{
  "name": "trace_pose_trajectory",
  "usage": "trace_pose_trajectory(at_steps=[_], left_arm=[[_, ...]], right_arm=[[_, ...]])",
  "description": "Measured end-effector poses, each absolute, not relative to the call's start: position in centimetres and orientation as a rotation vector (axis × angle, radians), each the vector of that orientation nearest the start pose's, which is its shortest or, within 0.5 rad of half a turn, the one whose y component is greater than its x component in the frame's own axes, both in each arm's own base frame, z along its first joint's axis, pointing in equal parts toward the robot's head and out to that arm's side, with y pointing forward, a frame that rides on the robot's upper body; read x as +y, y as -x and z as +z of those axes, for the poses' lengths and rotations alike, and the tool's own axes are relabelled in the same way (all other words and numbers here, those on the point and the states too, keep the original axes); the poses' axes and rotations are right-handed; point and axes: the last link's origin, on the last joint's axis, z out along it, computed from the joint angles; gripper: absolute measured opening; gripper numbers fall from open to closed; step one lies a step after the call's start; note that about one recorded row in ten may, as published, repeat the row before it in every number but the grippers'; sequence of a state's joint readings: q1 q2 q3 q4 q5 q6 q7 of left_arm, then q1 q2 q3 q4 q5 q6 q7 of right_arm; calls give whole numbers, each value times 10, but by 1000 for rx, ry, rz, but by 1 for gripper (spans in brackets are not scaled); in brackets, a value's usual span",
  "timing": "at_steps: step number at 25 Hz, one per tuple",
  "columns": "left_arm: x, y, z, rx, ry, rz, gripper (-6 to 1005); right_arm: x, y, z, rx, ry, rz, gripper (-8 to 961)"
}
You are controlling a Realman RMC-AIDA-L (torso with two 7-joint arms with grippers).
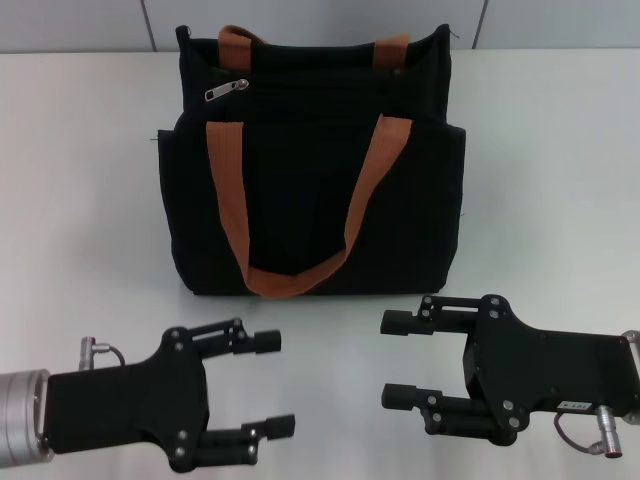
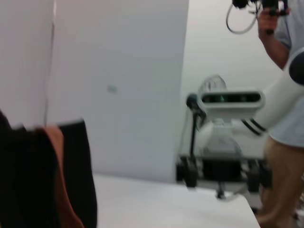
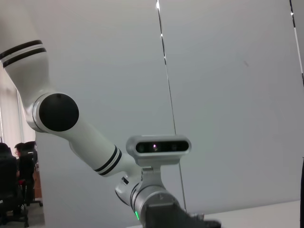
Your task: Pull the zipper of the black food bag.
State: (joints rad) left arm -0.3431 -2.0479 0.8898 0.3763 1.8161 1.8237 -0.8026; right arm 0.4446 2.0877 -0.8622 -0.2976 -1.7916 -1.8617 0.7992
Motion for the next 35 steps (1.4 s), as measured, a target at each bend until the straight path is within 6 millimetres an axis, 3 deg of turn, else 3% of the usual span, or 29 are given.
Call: trace_pose_trajectory(at_steps=[14, 16, 22, 28, 32, 35], left_arm=[[217, 294, -32, -262, 2851, -999, 753], [222, 293, -29, -248, 2788, -1021, 753], [240, 292, -14, -175, 2342, -1128, 751], [264, 318, 9, -338, 1995, -1030, 750], [291, 328, 6, -445, 1928, -917, 749], [300, 327, 2, -452, 1958, -880, 748]], right_arm=[[235, -250, -48, 174, 2831, 1248, 607], [235, -250, -48, 173, 2832, 1248, 607], [236, -247, -48, 167, 2836, 1261, 607], [234, -248, -50, 189, 2836, 1270, 607], [231, -245, -48, 167, 2817, 1319, 607], [230, -246, -49, 172, 2811, 1324, 606]])
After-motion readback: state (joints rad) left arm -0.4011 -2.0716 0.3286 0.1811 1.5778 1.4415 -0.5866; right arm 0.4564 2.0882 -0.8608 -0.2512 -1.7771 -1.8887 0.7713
